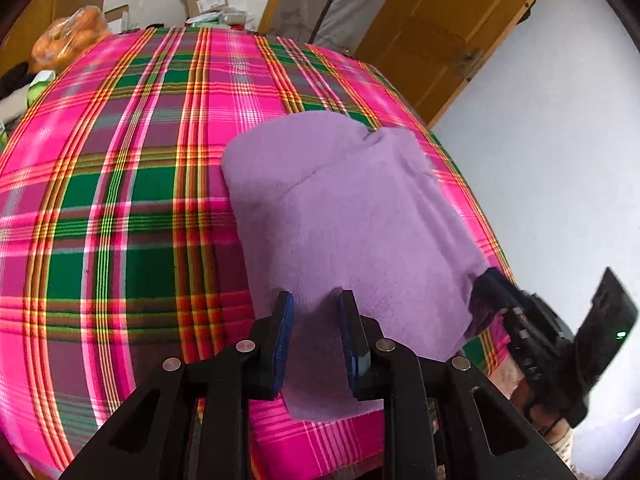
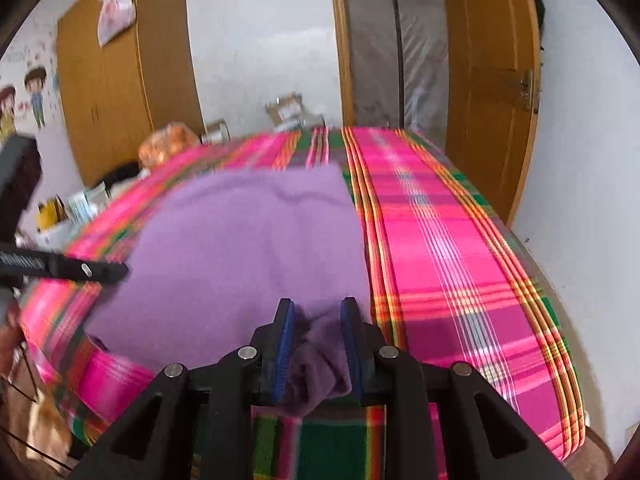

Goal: Fold clothes

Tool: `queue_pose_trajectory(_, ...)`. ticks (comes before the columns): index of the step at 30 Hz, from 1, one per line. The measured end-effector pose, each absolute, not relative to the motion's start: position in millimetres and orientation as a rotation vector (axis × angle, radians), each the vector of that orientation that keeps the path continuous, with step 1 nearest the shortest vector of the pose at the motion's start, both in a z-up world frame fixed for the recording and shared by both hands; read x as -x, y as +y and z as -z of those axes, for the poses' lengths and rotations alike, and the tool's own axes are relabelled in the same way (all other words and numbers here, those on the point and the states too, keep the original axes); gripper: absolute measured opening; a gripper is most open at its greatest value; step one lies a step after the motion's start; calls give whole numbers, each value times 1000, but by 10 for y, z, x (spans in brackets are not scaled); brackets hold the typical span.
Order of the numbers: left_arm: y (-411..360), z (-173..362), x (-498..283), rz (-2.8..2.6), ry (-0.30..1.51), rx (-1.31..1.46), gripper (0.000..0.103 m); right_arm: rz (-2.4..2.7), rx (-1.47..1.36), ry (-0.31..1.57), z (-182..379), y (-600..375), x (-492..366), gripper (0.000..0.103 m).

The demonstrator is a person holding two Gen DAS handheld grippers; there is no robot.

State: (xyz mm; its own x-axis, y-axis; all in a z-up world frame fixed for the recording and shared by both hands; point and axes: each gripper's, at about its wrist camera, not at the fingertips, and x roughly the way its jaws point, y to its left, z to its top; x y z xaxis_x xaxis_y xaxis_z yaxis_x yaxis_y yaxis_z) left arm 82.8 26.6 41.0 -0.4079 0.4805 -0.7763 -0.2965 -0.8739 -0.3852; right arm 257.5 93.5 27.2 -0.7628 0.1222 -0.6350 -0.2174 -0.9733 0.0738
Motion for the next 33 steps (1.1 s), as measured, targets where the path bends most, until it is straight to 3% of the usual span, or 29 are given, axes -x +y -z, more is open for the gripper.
queue_pose_trajectory(8, 253, -301, -895, -2289, -262, 1333, 28, -2719, 1064, 287, -89, 1133, -2734, 33)
queue_pose_trajectory(21, 46, -239, -930, -2193, -391, 1310, 32, -2925, 1012, 129, -443, 609, -2288, 32)
queue_pose_trajectory(33, -296, -430, -177, -2252, -518, 1274, 33, -3003, 1168, 130, -178, 299, -2150, 33)
